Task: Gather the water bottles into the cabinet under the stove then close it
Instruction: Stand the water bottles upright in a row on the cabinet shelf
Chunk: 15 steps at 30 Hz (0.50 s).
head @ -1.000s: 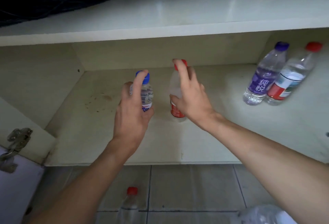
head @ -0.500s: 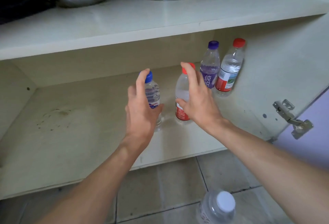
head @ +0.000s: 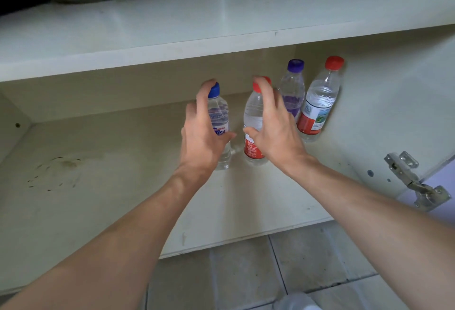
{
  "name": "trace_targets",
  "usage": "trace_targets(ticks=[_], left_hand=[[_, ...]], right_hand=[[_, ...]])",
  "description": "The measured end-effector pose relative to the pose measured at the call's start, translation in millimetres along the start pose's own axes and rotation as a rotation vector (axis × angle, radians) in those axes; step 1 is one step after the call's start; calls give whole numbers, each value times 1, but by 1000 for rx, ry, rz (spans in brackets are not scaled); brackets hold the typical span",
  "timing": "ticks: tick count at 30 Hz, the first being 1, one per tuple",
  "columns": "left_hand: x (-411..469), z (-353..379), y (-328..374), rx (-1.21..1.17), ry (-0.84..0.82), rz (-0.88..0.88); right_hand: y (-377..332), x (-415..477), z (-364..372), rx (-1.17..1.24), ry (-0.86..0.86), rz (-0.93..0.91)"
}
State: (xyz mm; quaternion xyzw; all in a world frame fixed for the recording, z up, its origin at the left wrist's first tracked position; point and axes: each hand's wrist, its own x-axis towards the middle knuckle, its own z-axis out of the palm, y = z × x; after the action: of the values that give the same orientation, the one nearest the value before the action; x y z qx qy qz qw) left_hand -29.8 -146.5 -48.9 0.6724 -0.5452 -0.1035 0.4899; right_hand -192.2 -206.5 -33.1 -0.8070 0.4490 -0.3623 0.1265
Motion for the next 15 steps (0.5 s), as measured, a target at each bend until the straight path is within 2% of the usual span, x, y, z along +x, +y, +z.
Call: trace_targets(ticks=[15], left_hand=[[53,22,-15,-10,-1,72]], right_hand=[[13,46,13,-13,17,-14]])
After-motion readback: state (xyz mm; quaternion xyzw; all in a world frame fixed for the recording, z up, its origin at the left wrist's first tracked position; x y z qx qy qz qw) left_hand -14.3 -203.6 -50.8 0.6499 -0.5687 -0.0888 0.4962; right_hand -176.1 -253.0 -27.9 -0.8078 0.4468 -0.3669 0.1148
